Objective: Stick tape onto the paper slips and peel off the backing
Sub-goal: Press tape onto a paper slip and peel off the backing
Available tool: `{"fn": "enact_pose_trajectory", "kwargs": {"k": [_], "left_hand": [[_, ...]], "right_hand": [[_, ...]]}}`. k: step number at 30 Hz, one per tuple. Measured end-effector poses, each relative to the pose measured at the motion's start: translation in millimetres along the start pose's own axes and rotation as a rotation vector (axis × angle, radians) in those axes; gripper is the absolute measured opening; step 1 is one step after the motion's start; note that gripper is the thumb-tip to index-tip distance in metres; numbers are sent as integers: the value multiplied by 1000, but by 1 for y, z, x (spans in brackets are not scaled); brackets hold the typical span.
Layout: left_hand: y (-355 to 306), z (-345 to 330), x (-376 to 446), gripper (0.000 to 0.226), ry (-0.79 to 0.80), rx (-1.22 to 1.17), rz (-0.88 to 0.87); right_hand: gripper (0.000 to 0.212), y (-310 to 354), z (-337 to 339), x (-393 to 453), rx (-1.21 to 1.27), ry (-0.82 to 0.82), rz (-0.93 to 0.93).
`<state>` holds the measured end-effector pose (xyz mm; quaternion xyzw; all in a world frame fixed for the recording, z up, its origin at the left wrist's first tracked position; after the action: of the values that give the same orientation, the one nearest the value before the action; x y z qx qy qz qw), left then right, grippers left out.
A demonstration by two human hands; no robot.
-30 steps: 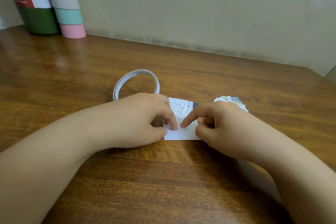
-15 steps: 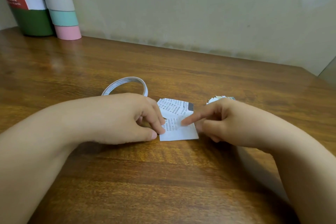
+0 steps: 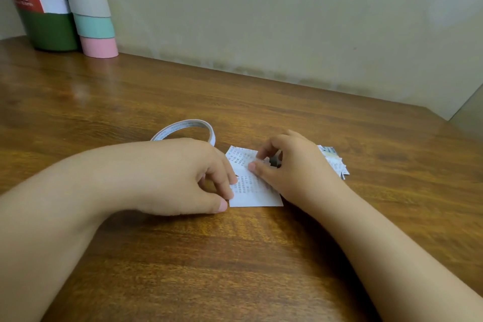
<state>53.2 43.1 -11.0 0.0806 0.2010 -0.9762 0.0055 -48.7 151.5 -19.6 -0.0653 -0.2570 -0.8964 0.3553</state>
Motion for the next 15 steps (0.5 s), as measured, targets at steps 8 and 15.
{"fn": "enact_pose_trajectory", "kwargs": {"k": [8,15], "left_hand": [[-1,0,-3,17,-4,30,-7],[-6,0,-4,28,43,79,-3]], "right_hand": [[10,-4,28,-2,345,-199,-79],[28,-8,42,-16,533,138,-225]]}}
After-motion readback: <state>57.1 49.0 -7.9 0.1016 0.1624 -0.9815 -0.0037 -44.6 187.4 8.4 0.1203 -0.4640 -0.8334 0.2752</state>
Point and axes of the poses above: each hand's wrist, its own x-axis towards the middle knuckle, its own z-axis out of the back of the hand, y = z × x, the point moved 6 cm from there along x, towards the middle knuckle, and after that the axes turned 3 degrees about -y, right-handed, at the moved point
